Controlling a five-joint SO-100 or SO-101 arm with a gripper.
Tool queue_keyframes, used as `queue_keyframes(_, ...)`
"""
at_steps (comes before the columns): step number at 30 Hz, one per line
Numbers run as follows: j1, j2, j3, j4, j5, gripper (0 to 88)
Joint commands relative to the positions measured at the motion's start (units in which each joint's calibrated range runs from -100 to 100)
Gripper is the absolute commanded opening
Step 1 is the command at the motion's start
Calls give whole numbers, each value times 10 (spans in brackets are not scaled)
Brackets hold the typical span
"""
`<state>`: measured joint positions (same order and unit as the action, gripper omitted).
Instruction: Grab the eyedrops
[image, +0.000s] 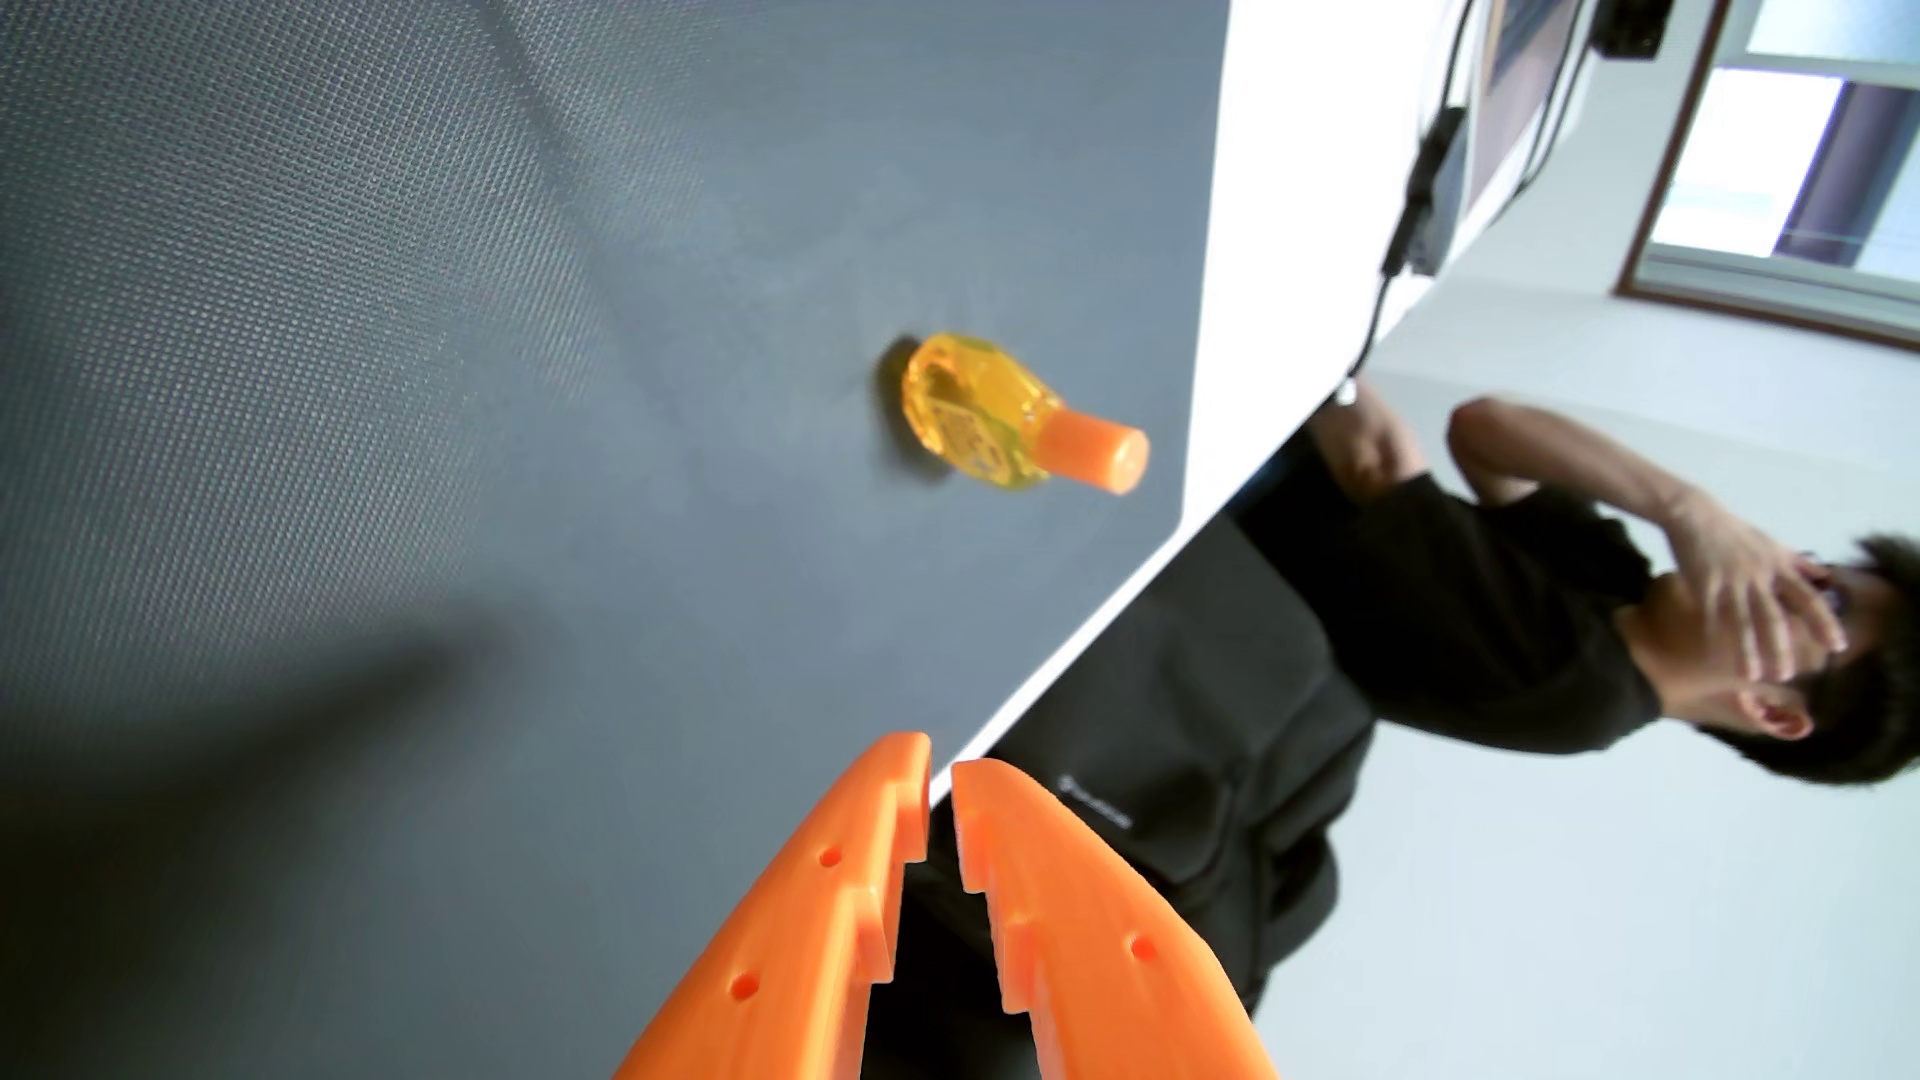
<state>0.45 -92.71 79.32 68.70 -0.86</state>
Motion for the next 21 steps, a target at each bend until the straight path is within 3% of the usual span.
queue_keyframes(1, 5, 6, -59, 18, 18, 12)
queue_keyframes(13, 16, 227, -171, 0, 48, 12)
queue_keyframes(21, 46, 405, -315, 1, 120, 13)
